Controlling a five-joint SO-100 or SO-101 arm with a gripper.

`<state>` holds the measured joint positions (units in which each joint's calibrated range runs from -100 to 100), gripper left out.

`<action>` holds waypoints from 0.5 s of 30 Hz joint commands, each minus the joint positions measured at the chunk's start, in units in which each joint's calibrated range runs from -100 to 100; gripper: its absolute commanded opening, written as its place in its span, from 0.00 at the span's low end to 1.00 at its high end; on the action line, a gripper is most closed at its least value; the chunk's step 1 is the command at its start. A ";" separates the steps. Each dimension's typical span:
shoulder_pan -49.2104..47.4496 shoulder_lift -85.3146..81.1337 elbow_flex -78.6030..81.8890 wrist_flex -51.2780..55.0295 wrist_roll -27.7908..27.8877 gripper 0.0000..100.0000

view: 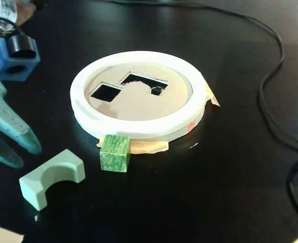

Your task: Pick up the U shape block and drop it in corresponding U shaped hole

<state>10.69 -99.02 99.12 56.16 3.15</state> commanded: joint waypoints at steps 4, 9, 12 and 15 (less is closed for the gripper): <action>1.30 -0.89 0.42 3.80 -0.44 0.44; 1.30 -0.89 0.70 3.70 -0.49 0.44; 1.30 -0.89 0.70 3.70 -0.49 0.44; 1.30 -0.89 0.70 3.80 -0.49 0.44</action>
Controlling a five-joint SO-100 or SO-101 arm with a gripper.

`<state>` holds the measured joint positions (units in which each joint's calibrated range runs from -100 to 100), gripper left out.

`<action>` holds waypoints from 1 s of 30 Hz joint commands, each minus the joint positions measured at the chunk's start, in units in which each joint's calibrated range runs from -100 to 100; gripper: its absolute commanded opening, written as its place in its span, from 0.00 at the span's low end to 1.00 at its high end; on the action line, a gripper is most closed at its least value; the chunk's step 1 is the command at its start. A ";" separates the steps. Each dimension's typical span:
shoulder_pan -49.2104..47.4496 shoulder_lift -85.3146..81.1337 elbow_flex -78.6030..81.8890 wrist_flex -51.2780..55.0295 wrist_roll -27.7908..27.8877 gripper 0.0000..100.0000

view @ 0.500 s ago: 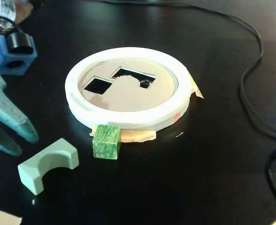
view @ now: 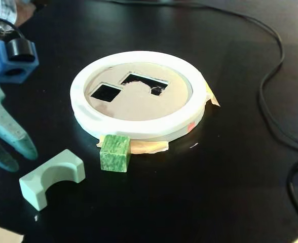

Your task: Pick up the U shape block and drop it in corresponding U shaped hole

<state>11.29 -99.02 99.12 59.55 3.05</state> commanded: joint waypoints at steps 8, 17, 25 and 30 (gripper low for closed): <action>0.45 -0.89 0.70 0.41 -0.39 0.44; 0.57 -0.98 0.70 0.31 -0.39 0.44; 0.57 -0.98 0.70 0.41 -0.39 0.44; 0.70 -0.98 0.70 0.31 -0.39 0.44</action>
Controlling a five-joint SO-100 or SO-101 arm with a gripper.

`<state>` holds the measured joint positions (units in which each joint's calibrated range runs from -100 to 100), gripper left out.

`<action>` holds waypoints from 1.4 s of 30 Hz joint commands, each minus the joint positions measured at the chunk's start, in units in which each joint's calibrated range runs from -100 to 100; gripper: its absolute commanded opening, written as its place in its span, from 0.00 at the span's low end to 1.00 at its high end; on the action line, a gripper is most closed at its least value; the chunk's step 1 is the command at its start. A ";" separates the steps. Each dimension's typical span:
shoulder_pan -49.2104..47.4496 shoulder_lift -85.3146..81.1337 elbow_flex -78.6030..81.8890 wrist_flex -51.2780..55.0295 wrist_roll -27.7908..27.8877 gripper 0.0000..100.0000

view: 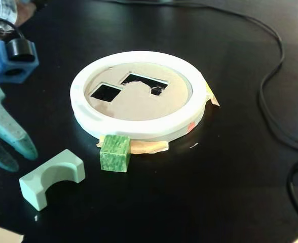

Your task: Pick up the U shape block and drop it in corresponding U shaped hole

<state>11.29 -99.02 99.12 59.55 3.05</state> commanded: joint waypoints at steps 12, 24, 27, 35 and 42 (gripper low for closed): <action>-1.18 -0.80 -4.68 -0.40 -8.94 0.45; -1.18 3.77 -14.06 1.71 -11.77 0.46; -1.18 9.50 -17.43 1.91 -11.77 0.56; -1.30 33.05 -38.56 15.86 -12.55 0.72; -17.41 50.07 -51.67 24.19 -18.46 0.72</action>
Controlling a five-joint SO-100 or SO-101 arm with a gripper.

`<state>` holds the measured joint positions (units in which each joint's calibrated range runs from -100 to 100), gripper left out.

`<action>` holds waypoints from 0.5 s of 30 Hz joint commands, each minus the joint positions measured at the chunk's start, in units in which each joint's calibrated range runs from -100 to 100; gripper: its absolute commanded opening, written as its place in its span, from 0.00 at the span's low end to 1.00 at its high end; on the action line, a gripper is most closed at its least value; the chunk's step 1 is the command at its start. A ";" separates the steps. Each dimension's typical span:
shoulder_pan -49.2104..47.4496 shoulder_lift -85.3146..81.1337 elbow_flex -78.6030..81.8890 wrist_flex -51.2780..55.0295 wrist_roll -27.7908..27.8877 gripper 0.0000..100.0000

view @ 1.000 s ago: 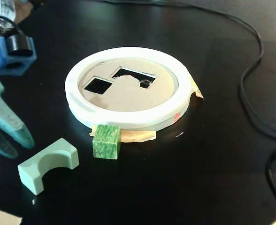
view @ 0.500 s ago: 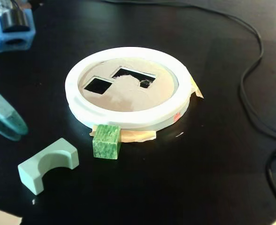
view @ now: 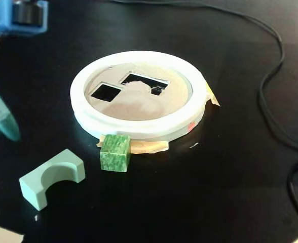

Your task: Pick up the U shape block and drop it in corresponding U shaped hole

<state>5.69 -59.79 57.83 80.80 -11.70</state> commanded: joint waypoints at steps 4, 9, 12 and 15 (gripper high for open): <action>-16.43 20.42 -11.02 2.35 -8.45 0.71; -15.56 29.11 -11.02 -6.79 -9.08 0.71; -15.43 37.80 -11.11 -12.00 -9.13 0.71; -14.93 43.62 -11.39 -15.22 -9.13 0.71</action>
<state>-9.39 -24.65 51.78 71.77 -20.44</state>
